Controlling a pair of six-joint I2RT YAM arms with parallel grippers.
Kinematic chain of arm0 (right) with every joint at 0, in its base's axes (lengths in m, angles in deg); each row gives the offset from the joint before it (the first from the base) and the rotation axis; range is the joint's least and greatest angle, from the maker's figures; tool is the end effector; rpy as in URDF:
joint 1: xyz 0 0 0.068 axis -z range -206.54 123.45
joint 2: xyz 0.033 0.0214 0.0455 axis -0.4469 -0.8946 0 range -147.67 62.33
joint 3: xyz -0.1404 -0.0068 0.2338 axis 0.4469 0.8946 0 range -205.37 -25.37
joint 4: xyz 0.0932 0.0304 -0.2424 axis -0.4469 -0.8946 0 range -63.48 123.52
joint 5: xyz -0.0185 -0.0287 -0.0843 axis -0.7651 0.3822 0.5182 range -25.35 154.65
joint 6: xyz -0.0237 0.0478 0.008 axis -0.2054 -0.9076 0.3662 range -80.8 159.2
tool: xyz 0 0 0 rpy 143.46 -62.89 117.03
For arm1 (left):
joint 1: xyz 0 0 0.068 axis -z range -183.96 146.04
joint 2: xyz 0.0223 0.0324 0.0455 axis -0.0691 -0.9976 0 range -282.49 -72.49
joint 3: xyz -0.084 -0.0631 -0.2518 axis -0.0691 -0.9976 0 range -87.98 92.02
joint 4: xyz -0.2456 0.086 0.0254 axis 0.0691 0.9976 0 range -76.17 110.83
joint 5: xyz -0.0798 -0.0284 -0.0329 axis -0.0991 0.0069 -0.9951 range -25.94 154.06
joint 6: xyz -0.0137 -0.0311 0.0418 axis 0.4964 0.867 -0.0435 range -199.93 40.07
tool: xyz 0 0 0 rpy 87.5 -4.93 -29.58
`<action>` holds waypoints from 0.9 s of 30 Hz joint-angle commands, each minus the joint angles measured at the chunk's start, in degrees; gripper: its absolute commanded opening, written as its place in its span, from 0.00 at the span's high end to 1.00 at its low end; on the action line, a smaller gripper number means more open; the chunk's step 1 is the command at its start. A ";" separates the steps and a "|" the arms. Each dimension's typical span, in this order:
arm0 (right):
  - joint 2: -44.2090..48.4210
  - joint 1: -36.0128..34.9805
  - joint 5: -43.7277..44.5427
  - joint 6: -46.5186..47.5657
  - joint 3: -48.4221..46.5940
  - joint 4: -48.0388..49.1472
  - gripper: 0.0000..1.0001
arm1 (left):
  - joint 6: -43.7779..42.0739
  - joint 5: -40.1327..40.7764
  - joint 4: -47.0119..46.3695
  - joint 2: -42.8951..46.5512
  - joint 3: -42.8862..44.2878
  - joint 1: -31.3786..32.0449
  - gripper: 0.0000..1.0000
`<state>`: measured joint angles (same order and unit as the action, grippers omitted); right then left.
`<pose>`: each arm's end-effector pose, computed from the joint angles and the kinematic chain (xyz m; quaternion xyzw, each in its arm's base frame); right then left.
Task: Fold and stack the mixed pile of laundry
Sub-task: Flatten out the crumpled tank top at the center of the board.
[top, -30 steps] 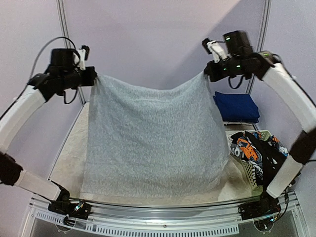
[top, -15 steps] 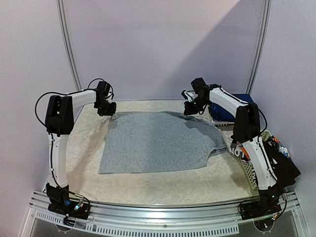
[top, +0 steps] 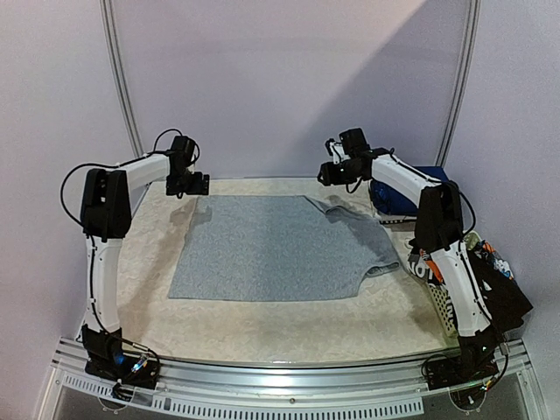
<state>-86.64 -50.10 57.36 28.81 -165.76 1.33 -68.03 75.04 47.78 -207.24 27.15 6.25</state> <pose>0.5300 0.2360 0.2009 -0.1303 0.8983 0.1766 0.3807 0.5144 -0.0856 0.1876 -0.0439 0.9450 0.0295 0.3228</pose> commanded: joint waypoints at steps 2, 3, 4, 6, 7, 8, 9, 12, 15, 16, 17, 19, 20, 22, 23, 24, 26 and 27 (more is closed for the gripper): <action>11.95 -1.34 -0.08 1.70 13.29 3.25 0.49 | 1.84 5.63 0.22 13.78 -13.03 2.20 0.04; 13.24 -1.93 0.97 2.81 16.46 3.81 0.49 | 2.36 5.71 0.01 15.86 -16.35 3.23 0.06; 14.61 -2.56 2.36 3.55 19.03 4.02 0.49 | 2.91 6.17 -0.84 18.11 -19.73 4.66 0.08; 15.49 -3.50 3.36 5.09 21.37 3.14 0.52 | 4.02 6.14 -3.02 22.21 -27.12 7.63 0.11; 15.13 -3.88 3.07 5.44 21.44 2.19 0.52 | 4.91 6.15 -4.13 24.10 -30.62 9.21 0.13; 14.65 -4.23 2.61 5.92 21.20 1.13 0.53 | 5.66 6.16 -5.28 26.11 -34.19 10.60 0.14; 13.67 -4.75 2.51 6.29 20.64 0.31 0.54 | 6.44 6.13 -6.29 27.92 -37.21 12.02 0.16; 11.09 -5.97 3.70 8.07 17.55 -2.76 0.57 | 9.55 3.11 -9.26 31.72 -45.94 15.46 0.24; 7.69 -6.08 6.68 7.83 15.21 -4.83 0.59 | 11.35 0.71 -12.17 34.33 -52.34 19.34 0.31; 7.05 -6.12 8.48 7.77 15.24 -4.91 0.59 | 11.85 0.97 -12.46 35.03 -53.97 20.58 0.33; 6.72 -6.13 9.65 7.76 15.31 -4.91 0.59 | 12.24 1.28 -12.58 35.62 -55.36 21.67 0.35; 5.92 -6.13 11.50 8.33 15.37 -4.86 0.61 | 13.33 2.15 -12.80 36.90 -58.42 23.59 0.37; 5.74 -6.11 12.14 8.58 15.41 -4.74 0.62 | 13.95 2.37 -12.83 37.55 -59.77 24.16 0.38; 5.11 -6.14 13.27 9.26 14.97 -4.39 0.62 | 15.25 3.13 -12.92 39.18 -62.44 25.01 0.40; 4.65 -6.11 13.66 9.47 14.56 -4.51 0.62 | 15.86 3.62 -12.96 40.01 -63.76 25.29 0.41; 4.17 -6.14 14.13 9.70 13.96 -4.66 0.62 | 16.51 4.21 -13.09 41.15 -65.42 25.44 0.41; 3.21 -6.15 15.64 9.78 12.94 -5.06 0.61 | 17.29 5.14 -13.45 42.33 -67.39 25.47 0.42; 2.91 -6.08 16.35 9.78 12.61 -5.11 0.61 | 17.53 5.42 -13.56 42.75 -68.11 25.47 0.42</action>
<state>-81.56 -56.46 69.34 37.42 -150.25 -2.86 -53.50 78.06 36.50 -167.49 -37.88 31.21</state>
